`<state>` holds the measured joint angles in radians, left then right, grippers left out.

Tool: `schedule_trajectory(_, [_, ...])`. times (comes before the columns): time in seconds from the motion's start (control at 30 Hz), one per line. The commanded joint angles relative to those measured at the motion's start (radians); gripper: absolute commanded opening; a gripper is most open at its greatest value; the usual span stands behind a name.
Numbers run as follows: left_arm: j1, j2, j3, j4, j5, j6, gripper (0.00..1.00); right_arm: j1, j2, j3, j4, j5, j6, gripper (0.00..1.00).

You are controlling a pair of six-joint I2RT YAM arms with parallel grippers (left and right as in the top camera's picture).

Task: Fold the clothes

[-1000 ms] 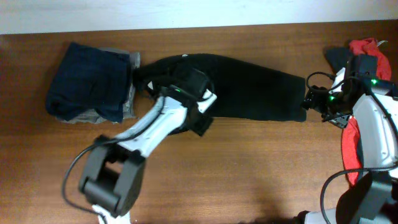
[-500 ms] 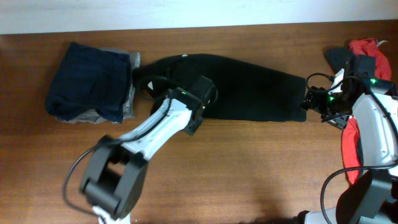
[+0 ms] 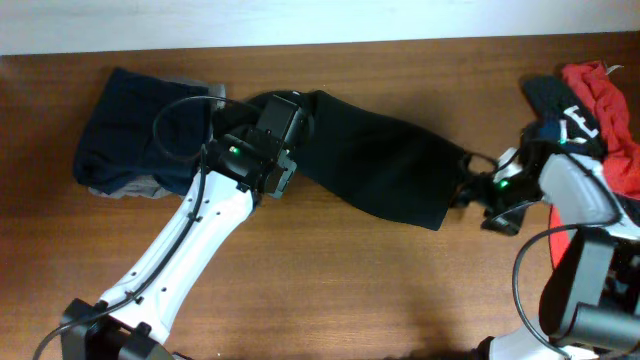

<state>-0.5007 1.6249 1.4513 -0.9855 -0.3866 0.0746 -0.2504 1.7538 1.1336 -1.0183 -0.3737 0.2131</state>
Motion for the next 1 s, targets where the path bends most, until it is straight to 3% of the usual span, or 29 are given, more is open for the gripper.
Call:
schedule_trajectory(0.0, [0.0, -0.01, 0.008, -0.003, -0.018, -0.013, 0.01, 0.063, 0.011, -0.096, 0.064, -0.109, -0.021, 0.81])
schedule_trajectory(0.23, [0.0, -0.01, 0.008, -0.003, -0.018, -0.013, 0.0, 0.132, 0.011, -0.239, 0.335, -0.123, 0.138, 0.75])
schedule_trajectory(0.33, [0.0, -0.01, 0.008, -0.004, -0.018, -0.014, 0.01, 0.133, 0.011, -0.253, 0.378, -0.168, 0.152, 0.48])
schedule_trajectory(0.43, [0.0, -0.01, 0.008, -0.003, -0.018, -0.014, 0.0, 0.131, 0.007, -0.249, 0.382, -0.193, 0.151, 0.04])
schedule_trajectory(0.53, [0.0, -0.016, 0.008, -0.017, -0.018, -0.014, 0.0, 0.118, -0.05, -0.223, 0.325, -0.217, 0.126, 0.04])
schedule_trajectory(0.7, [0.0, -0.122, 0.069, -0.103, -0.021, -0.028, 0.0, 0.003, -0.311, -0.06, 0.082, -0.155, 0.074, 0.04])
schedule_trajectory(0.87, [0.0, -0.304, 0.216, -0.207, 0.054, -0.007, 0.01, -0.173, -0.55, 0.247, -0.145, -0.1, 0.041, 0.04])
schedule_trajectory(0.97, [0.0, -0.406, 0.289, -0.262, 0.143, 0.04, 0.0, -0.203, -0.604, 0.416, -0.251, -0.096, 0.041, 0.04])
